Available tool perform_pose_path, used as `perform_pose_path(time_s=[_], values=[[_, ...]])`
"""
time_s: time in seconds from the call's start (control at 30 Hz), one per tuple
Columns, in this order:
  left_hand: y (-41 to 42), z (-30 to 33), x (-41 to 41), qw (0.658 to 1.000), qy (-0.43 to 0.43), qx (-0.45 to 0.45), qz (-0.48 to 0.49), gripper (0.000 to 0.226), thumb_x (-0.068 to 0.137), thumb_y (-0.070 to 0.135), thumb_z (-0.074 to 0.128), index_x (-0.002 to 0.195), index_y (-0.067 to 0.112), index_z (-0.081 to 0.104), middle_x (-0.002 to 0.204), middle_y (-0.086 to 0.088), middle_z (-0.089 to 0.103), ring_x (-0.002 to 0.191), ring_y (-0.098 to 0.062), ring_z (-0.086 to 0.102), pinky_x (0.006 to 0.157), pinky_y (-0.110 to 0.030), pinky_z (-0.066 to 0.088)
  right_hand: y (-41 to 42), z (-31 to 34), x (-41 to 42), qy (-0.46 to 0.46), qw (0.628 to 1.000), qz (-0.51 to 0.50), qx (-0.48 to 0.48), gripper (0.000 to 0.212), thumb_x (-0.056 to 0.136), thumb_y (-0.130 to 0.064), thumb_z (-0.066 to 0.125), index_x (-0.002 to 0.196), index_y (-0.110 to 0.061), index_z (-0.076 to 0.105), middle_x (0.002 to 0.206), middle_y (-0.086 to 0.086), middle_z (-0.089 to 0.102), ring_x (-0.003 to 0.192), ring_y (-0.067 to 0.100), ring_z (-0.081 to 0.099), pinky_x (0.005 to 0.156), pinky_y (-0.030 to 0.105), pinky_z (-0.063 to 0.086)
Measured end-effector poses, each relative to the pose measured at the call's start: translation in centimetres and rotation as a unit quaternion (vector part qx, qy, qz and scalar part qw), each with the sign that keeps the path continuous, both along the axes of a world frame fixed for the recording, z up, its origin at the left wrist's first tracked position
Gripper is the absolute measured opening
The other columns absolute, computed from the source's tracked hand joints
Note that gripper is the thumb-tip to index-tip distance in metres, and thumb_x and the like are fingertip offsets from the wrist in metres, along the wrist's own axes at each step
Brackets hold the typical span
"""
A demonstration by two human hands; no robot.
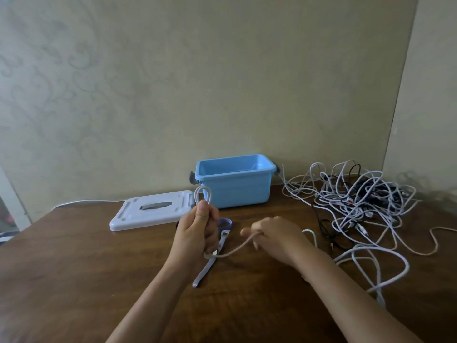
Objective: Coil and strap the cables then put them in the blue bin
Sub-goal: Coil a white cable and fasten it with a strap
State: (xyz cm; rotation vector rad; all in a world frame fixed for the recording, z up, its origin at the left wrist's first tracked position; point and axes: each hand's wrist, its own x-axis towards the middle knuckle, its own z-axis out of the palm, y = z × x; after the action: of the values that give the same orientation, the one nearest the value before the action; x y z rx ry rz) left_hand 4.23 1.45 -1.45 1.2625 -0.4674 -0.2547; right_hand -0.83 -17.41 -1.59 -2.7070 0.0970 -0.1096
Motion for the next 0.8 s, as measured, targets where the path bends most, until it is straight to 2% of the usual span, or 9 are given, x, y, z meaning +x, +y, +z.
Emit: perform_pose_path(time_s=[0.07,0.13,0.2,0.27,0.4,0.53,0.6,0.7,0.8], values=[[0.2,0.2,0.0,0.999,-0.017,0.036,-0.026,0.046,0.099,0.044,0.038,0.088,0.005,0.058,0.061,-0.004,0.033,0.05,-0.015,0.024,0.044,-0.025,0.025,-0.8,0.2,0.1,-0.037,0.994,-0.056,0.088,0.049,0.099,-0.062,0.044,0.078,-0.023,0.064,0.073,-0.006,0.063,0.068,0.01,0.058,0.064,0.029,0.042],[-0.2,0.0,-0.4,0.987,-0.073,0.135,-0.038,0.052,0.093,0.049,0.039,0.093,0.004,0.063,0.057,0.001,0.042,0.048,-0.013,0.033,0.044,-0.024,0.03,-0.9,0.0,0.3,-0.057,0.985,-0.077,0.143,0.047,0.099,-0.06,0.047,0.075,-0.023,0.062,0.067,-0.007,0.058,0.063,0.011,0.053,0.061,0.03,0.038],[-0.9,-0.8,-0.8,0.947,-0.17,0.27,-0.023,0.054,0.089,0.056,0.037,0.093,0.012,0.068,0.056,0.007,0.052,0.048,-0.009,0.044,0.048,-0.023,0.036,-0.5,-0.4,0.4,-0.054,0.975,-0.069,0.205,0.042,0.101,-0.053,0.05,0.074,-0.022,0.06,0.059,-0.009,0.052,0.059,0.012,0.048,0.06,0.03,0.037],[-1.5,-1.7,-1.1,0.904,-0.253,0.345,-0.01,0.051,0.092,0.059,0.035,0.085,0.018,0.066,0.059,0.009,0.055,0.051,-0.003,0.048,0.053,-0.026,0.04,-0.2,-0.5,0.4,-0.061,0.963,-0.056,0.258,0.034,0.102,-0.045,0.053,0.083,-0.019,0.065,0.056,-0.011,0.052,0.058,0.011,0.046,0.059,0.028,0.037],[-1.9,-2.1,-1.1,0.887,-0.291,0.359,0.009,0.044,0.093,0.058,0.033,0.077,0.027,0.059,0.059,0.012,0.052,0.054,0.0,0.048,0.055,-0.022,0.037,-0.1,-0.2,0.6,-0.087,0.936,-0.078,0.333,0.018,0.102,-0.04,0.056,0.105,-0.025,0.065,0.082,-0.01,0.06,0.072,0.006,0.054,0.06,0.022,0.041],[-2.1,-2.1,-1.1,0.877,-0.283,0.387,0.001,0.037,0.102,0.05,0.032,0.083,0.031,0.058,0.069,0.007,0.058,0.062,-0.003,0.054,0.058,-0.022,0.04,0.0,-0.4,0.9,-0.094,0.904,-0.069,0.411,0.013,0.101,-0.035,0.061,0.108,-0.025,0.068,0.076,-0.012,0.059,0.066,0.001,0.049,0.058,0.02,0.037],[-2.1,-2.2,-1.1,0.868,-0.287,0.404,0.0,0.04,0.101,0.051,0.031,0.091,0.026,0.06,0.077,0.003,0.063,0.07,-0.011,0.06,0.065,-0.03,0.047,0.0,-0.2,0.7,-0.086,0.911,-0.051,0.401,0.009,0.1,-0.029,0.064,0.106,-0.025,0.069,0.081,-0.008,0.067,0.067,0.002,0.053,0.06,0.019,0.039],[-1.9,-2.2,-0.6,0.852,-0.317,0.414,0.051,0.039,0.101,0.05,0.031,0.103,0.027,0.061,0.082,0.008,0.065,0.075,-0.005,0.063,0.071,-0.022,0.052,-0.7,0.3,0.3,-0.081,0.935,-0.003,0.346,0.006,0.095,-0.026,0.07,0.101,-0.026,0.071,0.09,0.007,0.075,0.075,0.011,0.062,0.069,0.025,0.046],[-1.2,-2.2,0.4,0.861,-0.318,0.364,0.157,0.037,0.103,0.048,0.035,0.101,0.027,0.065,0.084,0.009,0.071,0.077,-0.001,0.065,0.07,-0.023,0.054,-1.6,0.7,-0.1,-0.051,0.948,0.043,0.311,0.009,0.091,-0.034,0.073,0.098,-0.028,0.073,0.089,-0.007,0.073,0.091,0.009,0.066,0.082,0.029,0.049]])
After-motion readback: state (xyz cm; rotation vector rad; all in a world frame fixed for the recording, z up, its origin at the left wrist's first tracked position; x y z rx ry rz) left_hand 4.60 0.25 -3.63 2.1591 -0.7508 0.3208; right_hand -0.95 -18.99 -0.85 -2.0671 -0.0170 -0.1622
